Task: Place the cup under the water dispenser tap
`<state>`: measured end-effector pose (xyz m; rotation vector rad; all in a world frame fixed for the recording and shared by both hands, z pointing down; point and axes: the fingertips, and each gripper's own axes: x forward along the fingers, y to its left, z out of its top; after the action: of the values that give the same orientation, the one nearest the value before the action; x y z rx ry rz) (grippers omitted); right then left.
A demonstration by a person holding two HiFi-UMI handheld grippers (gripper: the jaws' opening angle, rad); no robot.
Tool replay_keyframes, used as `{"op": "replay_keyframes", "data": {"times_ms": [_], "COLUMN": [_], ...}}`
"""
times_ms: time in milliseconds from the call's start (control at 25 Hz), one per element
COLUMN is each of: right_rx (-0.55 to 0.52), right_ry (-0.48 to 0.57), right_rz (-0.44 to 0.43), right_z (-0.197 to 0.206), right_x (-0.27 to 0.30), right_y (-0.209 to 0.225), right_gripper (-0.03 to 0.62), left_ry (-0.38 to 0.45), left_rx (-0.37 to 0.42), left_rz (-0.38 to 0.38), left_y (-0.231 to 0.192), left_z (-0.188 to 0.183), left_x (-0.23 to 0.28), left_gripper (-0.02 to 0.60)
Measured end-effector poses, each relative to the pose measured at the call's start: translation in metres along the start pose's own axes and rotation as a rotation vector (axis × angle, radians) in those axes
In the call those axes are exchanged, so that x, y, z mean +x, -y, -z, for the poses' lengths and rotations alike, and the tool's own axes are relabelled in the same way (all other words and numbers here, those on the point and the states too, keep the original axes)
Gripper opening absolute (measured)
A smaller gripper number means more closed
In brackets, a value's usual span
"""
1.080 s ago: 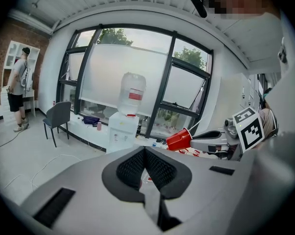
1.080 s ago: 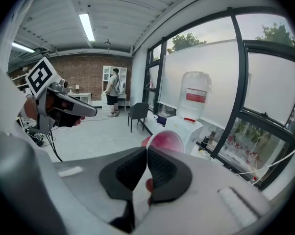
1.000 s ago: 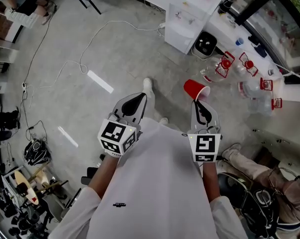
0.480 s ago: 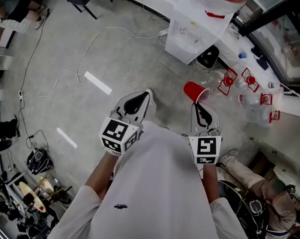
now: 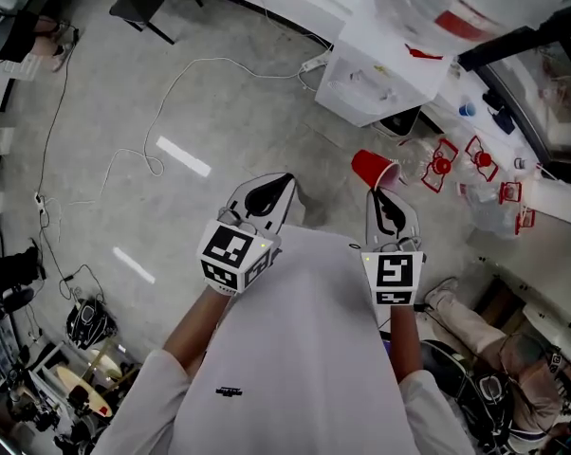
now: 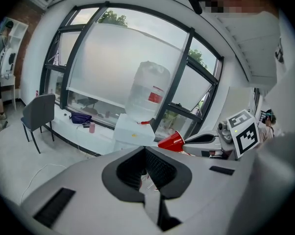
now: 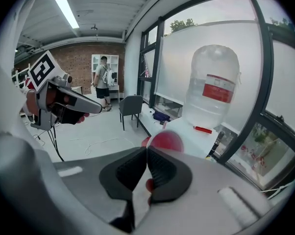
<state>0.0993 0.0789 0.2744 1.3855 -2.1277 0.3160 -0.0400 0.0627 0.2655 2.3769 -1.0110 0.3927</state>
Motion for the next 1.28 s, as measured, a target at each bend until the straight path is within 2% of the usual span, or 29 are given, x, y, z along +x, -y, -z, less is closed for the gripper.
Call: {"op": "replay_keyframes", "data": {"times_ms": [400,680,1280], "right_rx": [0.001,-0.012,-0.081], "right_ry": [-0.012,-0.006,-0.026], "right_rz": [-0.01,-0.038,-0.084], "right_z": [-0.014,-0.017,-0.01], "right_x": [0.035,0.041,0.074], "right_y": [0.025,0.049,0.059], "right_gripper": [0.021,0.021,0.021], "left_ry": [-0.015,0.004,-0.029], "left_rx": [0.013,0.009,0.005], "left_rz": [-0.005,-0.05,-0.086], "left_y": [-0.02,-0.017,-0.027], "left_z": [-0.024,-0.037,-0.034], "left_x": [0.028,0.042,0.064], "left_gripper": [0.0,0.0,0.0]}}
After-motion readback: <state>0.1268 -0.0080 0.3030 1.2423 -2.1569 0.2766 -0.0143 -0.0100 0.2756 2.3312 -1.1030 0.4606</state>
